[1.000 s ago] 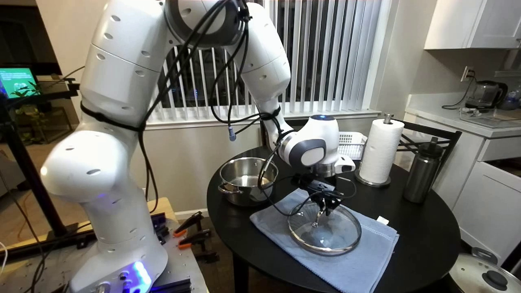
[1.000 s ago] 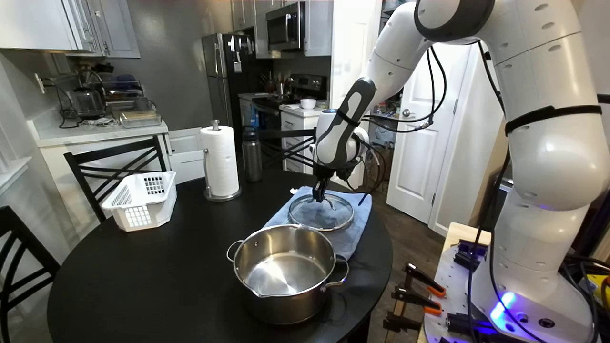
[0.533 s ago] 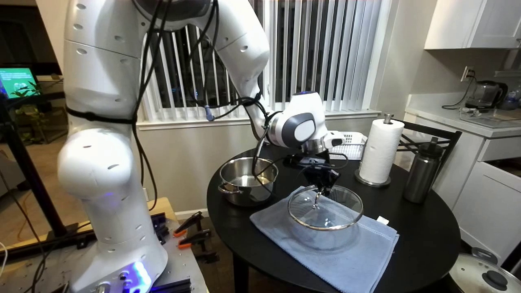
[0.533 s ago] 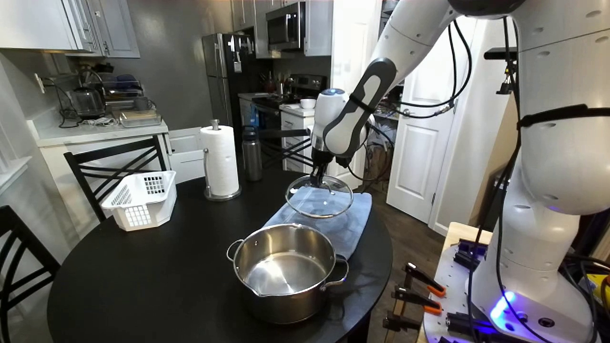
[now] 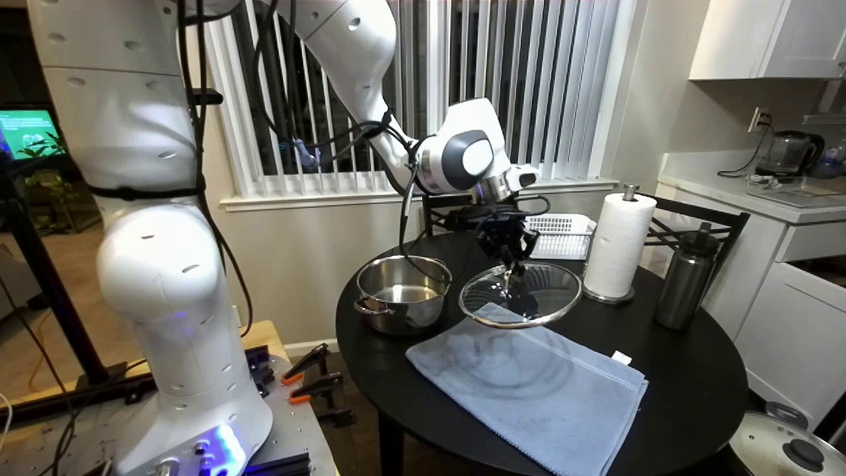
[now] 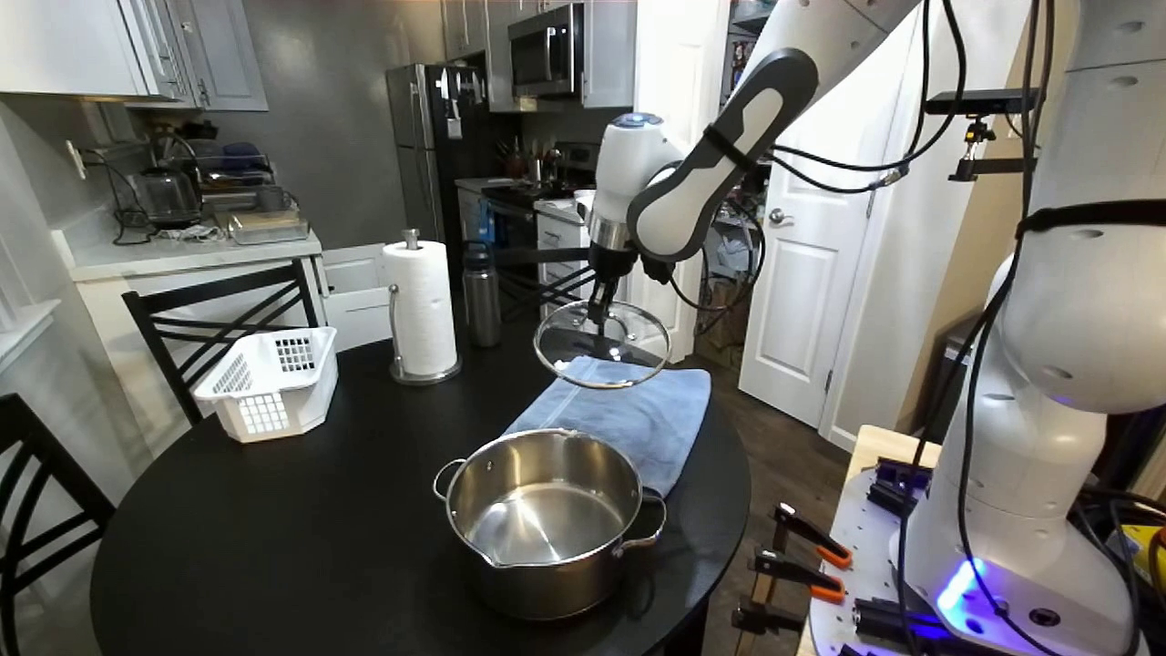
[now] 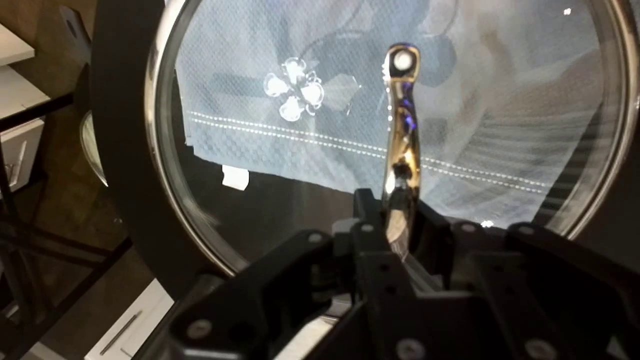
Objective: Put the glass lid on the silver pot
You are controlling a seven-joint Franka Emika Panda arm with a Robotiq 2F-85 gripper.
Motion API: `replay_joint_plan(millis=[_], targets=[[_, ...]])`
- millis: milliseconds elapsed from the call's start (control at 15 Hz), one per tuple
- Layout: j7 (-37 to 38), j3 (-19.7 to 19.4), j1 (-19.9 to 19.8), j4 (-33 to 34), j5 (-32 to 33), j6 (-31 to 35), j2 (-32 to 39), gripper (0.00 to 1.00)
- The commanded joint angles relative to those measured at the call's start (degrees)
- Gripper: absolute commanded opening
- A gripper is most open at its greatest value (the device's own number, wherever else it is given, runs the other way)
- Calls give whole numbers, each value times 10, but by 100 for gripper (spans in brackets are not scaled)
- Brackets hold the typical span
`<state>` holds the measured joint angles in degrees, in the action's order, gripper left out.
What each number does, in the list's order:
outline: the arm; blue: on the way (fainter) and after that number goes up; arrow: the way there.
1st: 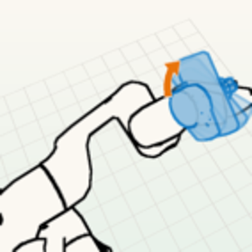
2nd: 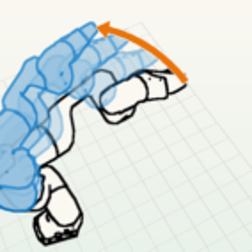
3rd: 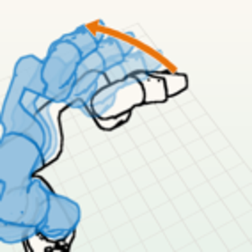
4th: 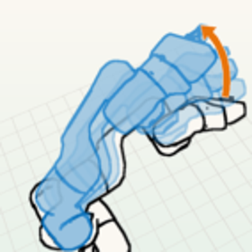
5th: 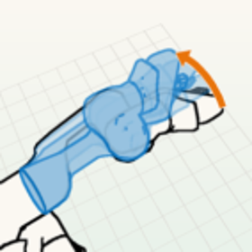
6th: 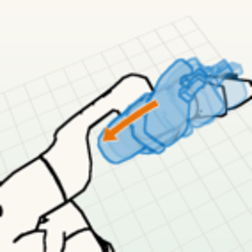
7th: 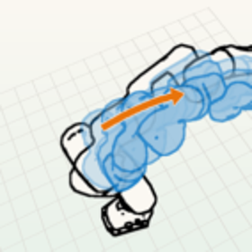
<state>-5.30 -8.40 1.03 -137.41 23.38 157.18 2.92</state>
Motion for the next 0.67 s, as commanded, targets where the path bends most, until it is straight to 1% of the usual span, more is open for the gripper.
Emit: replay_joint_plan(millis=[0,200,333,467,600], targets=[[9,36,-1,-17,-9,-47,-64,4],[-2,68,7,-6,-55,-99,-67,4],[-11,88,17,2,-106,-126,-62,4],[-8,104,28,7,-131,-141,-59,4],[-2,120,40,10,-139,-151,-59,4]])
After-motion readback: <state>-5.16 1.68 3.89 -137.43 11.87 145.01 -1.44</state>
